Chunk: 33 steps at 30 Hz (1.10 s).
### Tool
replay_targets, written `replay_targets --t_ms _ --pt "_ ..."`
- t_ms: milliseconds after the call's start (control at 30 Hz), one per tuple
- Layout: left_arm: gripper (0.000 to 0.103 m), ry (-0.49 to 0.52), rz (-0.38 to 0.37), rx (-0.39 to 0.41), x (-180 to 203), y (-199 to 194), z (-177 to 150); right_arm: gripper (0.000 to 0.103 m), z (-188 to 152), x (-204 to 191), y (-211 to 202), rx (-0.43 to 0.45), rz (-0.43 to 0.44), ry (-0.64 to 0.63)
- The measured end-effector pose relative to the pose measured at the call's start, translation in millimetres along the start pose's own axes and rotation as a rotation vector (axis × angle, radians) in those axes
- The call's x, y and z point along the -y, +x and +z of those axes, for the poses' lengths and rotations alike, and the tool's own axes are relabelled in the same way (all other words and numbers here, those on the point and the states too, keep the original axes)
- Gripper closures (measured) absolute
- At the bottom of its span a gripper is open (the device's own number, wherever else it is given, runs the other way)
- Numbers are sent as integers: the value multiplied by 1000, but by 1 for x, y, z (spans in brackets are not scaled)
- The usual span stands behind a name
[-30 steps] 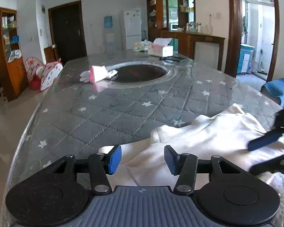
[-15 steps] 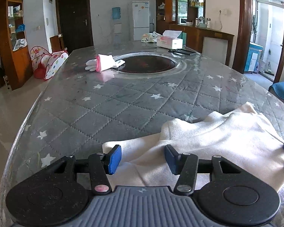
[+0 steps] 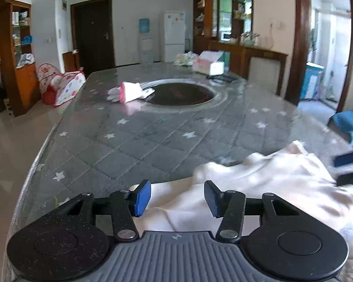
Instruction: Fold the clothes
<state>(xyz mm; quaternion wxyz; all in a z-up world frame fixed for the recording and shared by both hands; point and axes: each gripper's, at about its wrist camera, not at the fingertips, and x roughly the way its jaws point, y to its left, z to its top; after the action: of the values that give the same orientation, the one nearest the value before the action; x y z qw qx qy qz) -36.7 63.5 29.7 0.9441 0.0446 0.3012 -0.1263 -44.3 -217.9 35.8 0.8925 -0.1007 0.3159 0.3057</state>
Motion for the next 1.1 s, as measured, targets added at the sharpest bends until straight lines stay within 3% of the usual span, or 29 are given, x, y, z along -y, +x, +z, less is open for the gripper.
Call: replay_targets --t_ms 433,667,933,1100 --pt "49 39 -156 -10 38 -34 -24 71 6 24 48 -44 -47 79" --pt "48 -1 -148 -47 33 -33 -37 73 24 16 43 0 -30 45" --pt "47 -16 -144 -53 29 -38 -43 74 30 14 77 -62 -56 20" --pt "46 -23 -146 -53 29 -39 -46 73 39 11 74 -50 -44 6"
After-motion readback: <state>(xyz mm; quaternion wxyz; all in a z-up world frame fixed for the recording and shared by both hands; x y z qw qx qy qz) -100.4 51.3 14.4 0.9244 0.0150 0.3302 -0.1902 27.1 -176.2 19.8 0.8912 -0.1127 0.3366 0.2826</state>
